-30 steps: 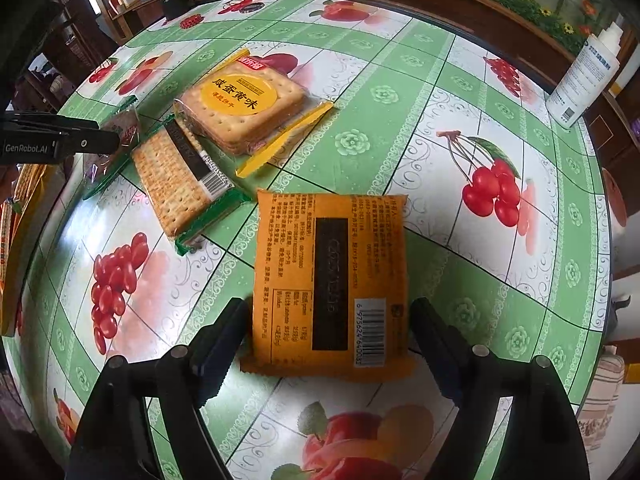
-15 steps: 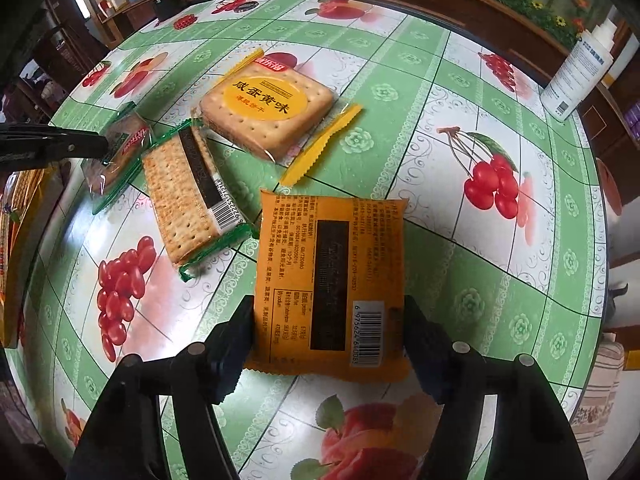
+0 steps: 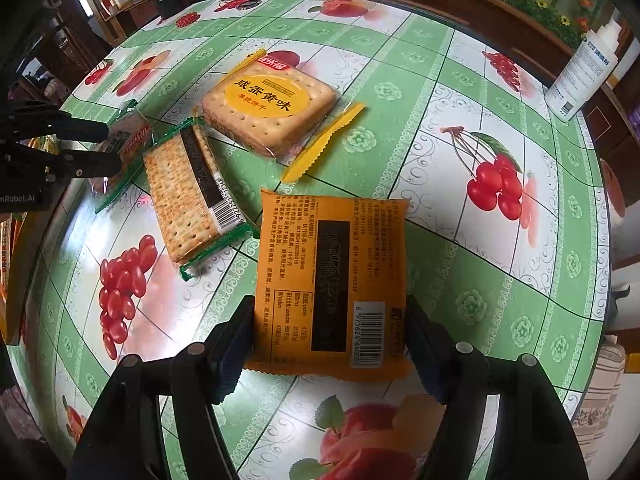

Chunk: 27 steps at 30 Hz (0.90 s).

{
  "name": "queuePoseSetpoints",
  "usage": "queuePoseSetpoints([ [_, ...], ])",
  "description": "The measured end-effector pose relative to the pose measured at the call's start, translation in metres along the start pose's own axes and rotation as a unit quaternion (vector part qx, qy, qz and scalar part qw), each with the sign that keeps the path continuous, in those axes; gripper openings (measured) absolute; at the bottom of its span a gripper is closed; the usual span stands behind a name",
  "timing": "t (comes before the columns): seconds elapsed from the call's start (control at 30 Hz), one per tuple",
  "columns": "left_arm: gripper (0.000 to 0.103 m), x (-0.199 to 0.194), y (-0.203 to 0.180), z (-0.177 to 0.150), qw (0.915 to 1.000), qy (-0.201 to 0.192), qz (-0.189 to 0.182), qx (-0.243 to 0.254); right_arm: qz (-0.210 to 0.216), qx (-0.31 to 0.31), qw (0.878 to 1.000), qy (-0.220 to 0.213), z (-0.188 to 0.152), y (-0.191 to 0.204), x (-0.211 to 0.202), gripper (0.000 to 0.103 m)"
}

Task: Organize snacks
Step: 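Grasp the round XiangCong cracker pack with left tool while right holds the orange pack, then lift the round XiangCong pack with left tool while right lifts the orange pack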

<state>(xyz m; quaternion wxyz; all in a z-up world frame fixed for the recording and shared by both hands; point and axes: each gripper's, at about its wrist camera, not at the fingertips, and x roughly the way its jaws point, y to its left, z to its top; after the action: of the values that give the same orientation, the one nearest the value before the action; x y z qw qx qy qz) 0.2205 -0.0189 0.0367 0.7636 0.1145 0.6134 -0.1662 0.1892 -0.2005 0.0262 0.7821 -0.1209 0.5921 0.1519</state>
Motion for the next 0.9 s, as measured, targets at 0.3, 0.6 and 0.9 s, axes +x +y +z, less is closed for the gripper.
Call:
queuePoseSetpoints([
  [0.3, 0.088, 0.019, 0.011, 0.001, 0.9959, 0.05, 0.067, -0.033, 0.001, -0.002, 1.0, 0.001, 0.0, 0.0, 0.0, 0.074],
  [0.6, 0.092, 0.027, 0.025, -0.005, 0.9952, 0.043, 0.056, -0.067, 0.001, 0.0, 1.0, 0.001, 0.001, -0.001, 0.0, 0.076],
  [0.9, 0.074, 0.023, 0.024, -0.002, 0.9949, 0.027, 0.066, -0.071, -0.003, 0.005, 1.0, -0.001, 0.001, 0.0, 0.001, 0.072],
])
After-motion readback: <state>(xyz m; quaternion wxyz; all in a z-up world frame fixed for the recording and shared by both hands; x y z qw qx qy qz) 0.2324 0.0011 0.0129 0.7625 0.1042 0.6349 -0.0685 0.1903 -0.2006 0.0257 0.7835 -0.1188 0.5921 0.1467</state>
